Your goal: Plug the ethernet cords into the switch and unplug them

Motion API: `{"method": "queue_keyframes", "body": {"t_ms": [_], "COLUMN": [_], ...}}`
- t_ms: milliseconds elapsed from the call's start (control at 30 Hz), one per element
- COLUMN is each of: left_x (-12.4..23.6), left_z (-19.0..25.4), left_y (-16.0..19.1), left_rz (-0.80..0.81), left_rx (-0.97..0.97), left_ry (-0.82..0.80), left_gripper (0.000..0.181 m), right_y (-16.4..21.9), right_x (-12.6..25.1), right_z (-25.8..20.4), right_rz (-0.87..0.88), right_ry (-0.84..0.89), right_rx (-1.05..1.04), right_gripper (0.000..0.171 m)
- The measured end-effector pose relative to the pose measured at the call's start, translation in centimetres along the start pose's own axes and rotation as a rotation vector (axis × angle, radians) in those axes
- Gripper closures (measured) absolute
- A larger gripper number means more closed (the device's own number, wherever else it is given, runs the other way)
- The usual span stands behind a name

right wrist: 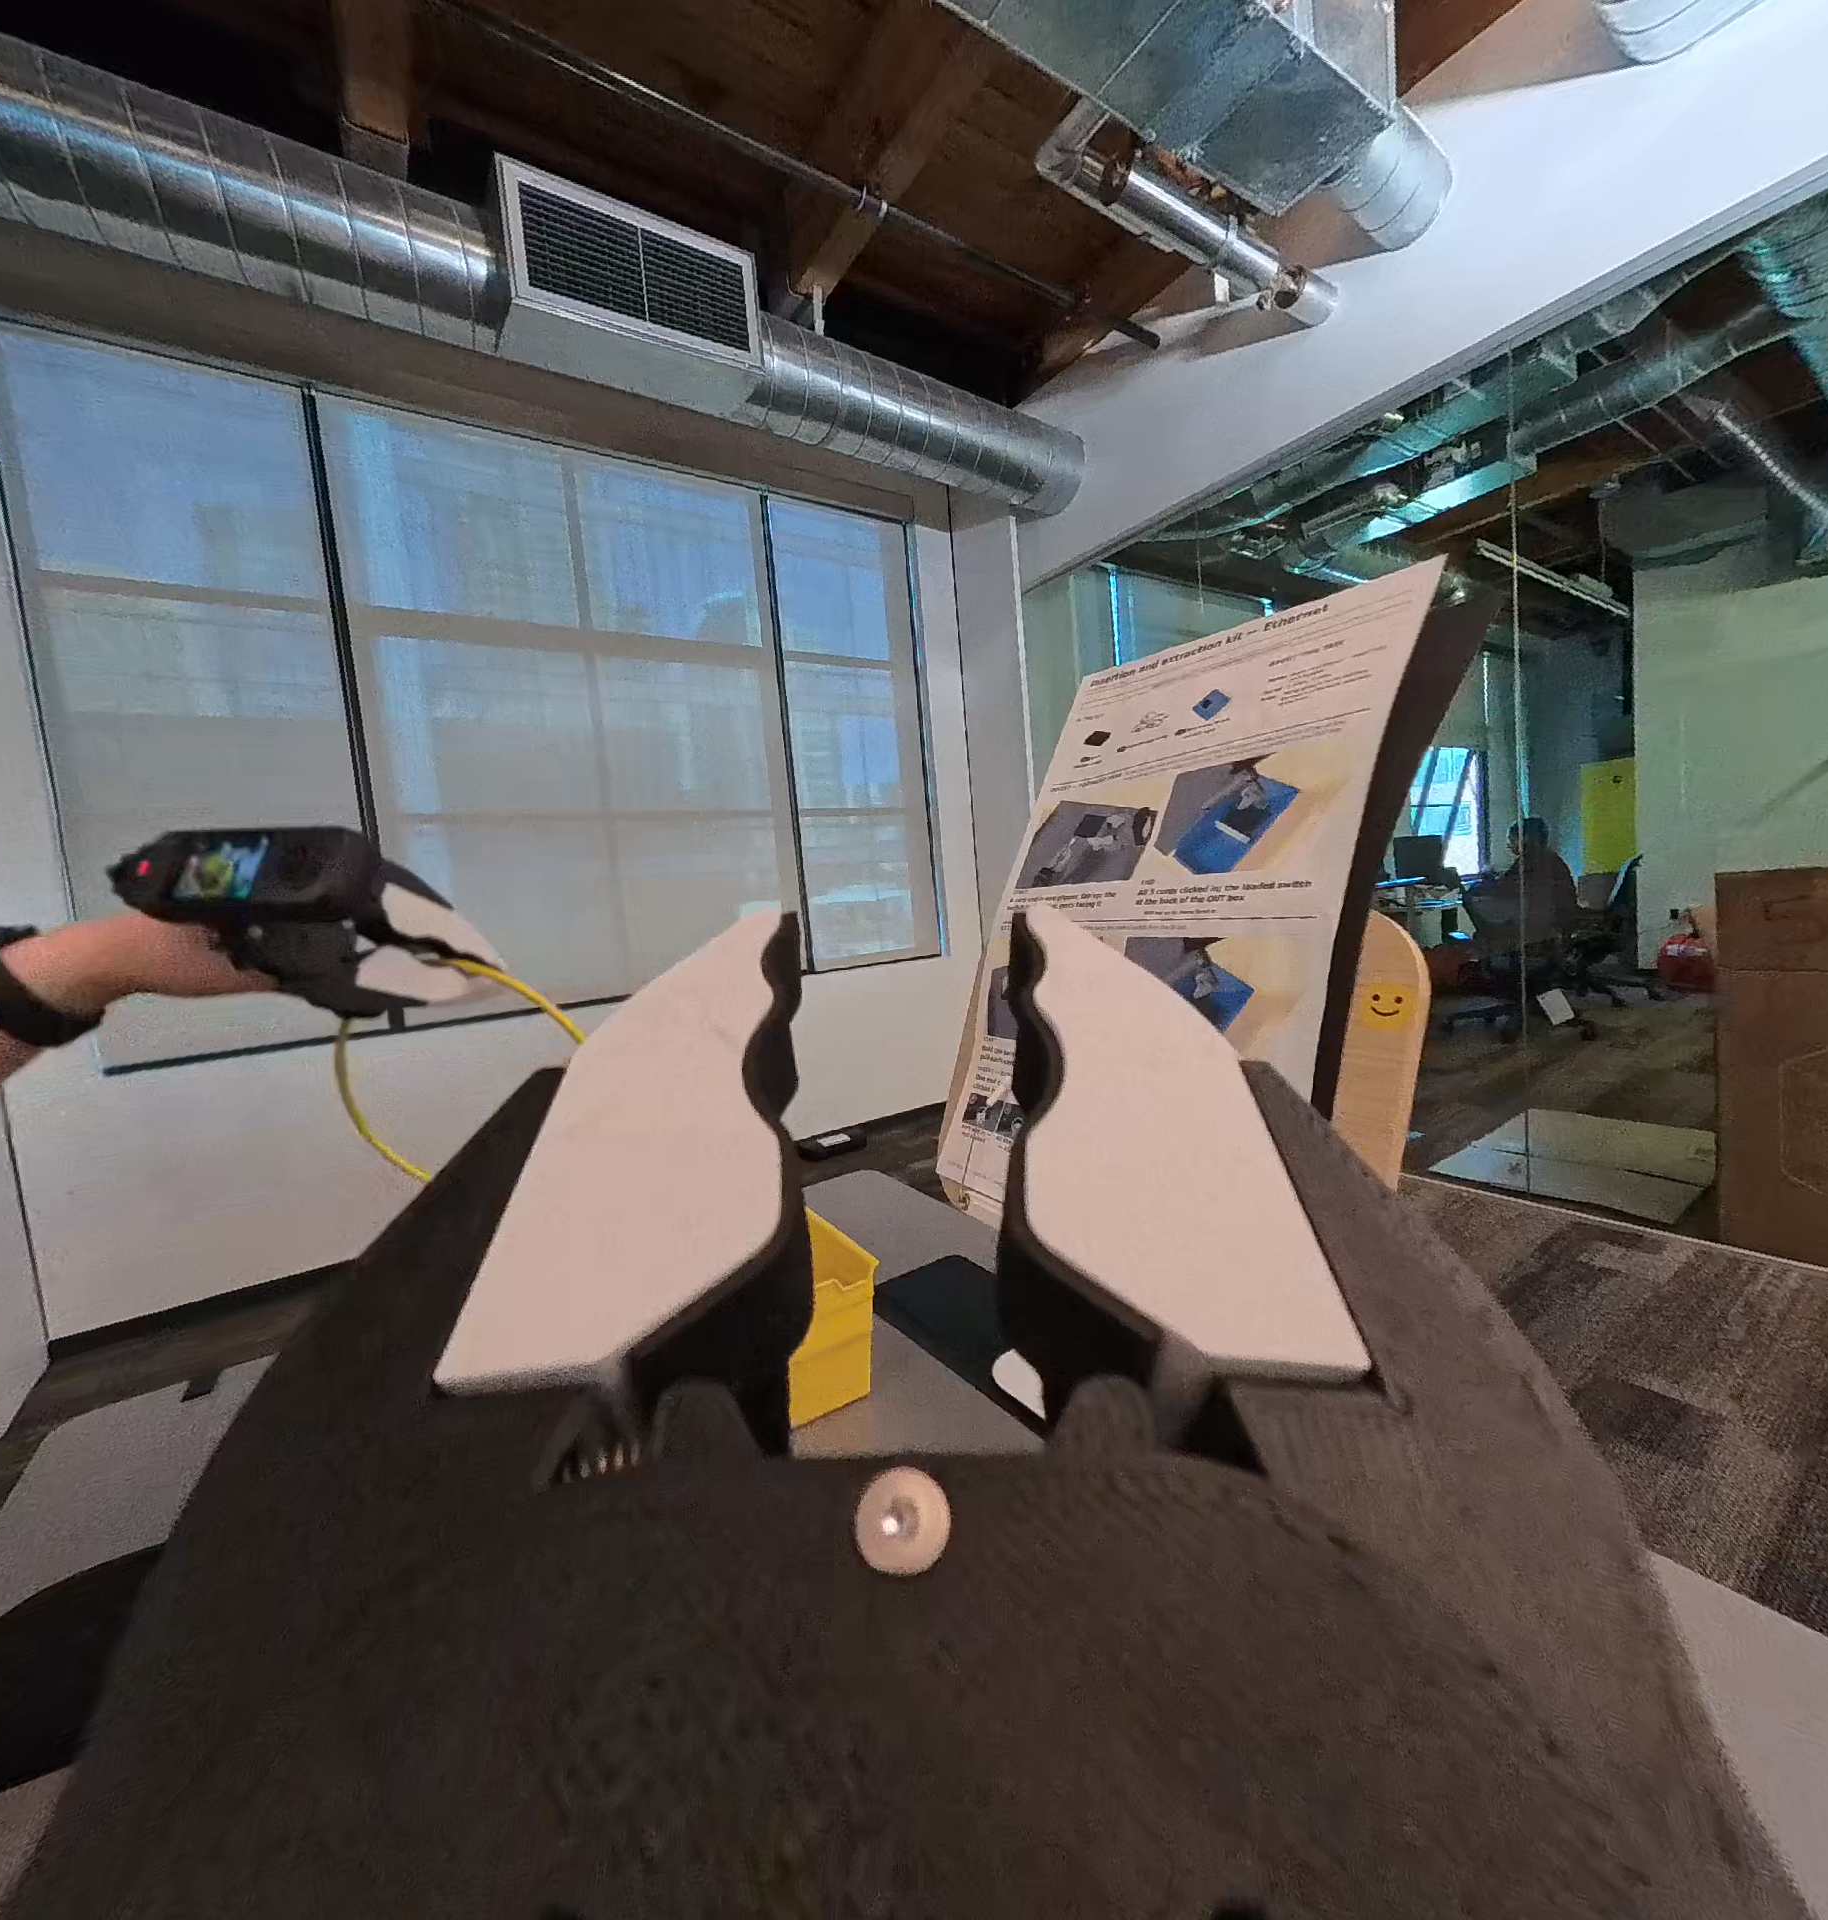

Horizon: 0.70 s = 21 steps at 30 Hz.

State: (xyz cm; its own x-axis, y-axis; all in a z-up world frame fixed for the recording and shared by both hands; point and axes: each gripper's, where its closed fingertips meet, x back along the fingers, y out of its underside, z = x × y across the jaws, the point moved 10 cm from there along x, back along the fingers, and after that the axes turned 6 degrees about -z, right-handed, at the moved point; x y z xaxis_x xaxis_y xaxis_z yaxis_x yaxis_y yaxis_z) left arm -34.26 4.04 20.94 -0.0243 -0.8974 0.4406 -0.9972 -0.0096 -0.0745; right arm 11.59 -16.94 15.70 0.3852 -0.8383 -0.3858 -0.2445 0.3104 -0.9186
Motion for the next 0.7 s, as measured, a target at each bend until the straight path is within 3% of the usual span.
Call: {"method": "queue_keyframes", "body": {"t_ms": [200, 333, 533, 633, 700], "left_x": [8.1, 11.0, 10.3, 8.2, 7.0], "left_z": [-5.5, -5.4, 4.4, 10.1, 13.5], "left_y": [-5.6, -10.1, -17.4, -19.8, -20.8], "left_rz": [0.118, 0.243, 0.397, 0.402, 0.396], "left_rx": [-0.061, -0.039, -0.04, -0.095, -0.079], "left_ry": [-0.162, -0.016, 0.154, 0.126, 0.205], "left_gripper": [0.18, 0.18, 0.18, 0.18, 0.18], "right_y": [-0.1, -0.6, -2.3, -3.0, -3.3], "right_x": [-0.1, 0.3, 2.1, 2.9, 3.3], "right_z": [-0.4, -0.6, -1.3, -1.6, -1.7], "right_rz": [-0.01, -0.026, -0.054, -0.05, -0.035], "right_ry": [-0.005, -0.002, 0.025, 0.043, 0.041], "right_rx": [0.019, 0.039, 0.117, 0.149, 0.154], "right_gripper": [0.132, 0.132, 0.132, 0.132, 0.133]}}
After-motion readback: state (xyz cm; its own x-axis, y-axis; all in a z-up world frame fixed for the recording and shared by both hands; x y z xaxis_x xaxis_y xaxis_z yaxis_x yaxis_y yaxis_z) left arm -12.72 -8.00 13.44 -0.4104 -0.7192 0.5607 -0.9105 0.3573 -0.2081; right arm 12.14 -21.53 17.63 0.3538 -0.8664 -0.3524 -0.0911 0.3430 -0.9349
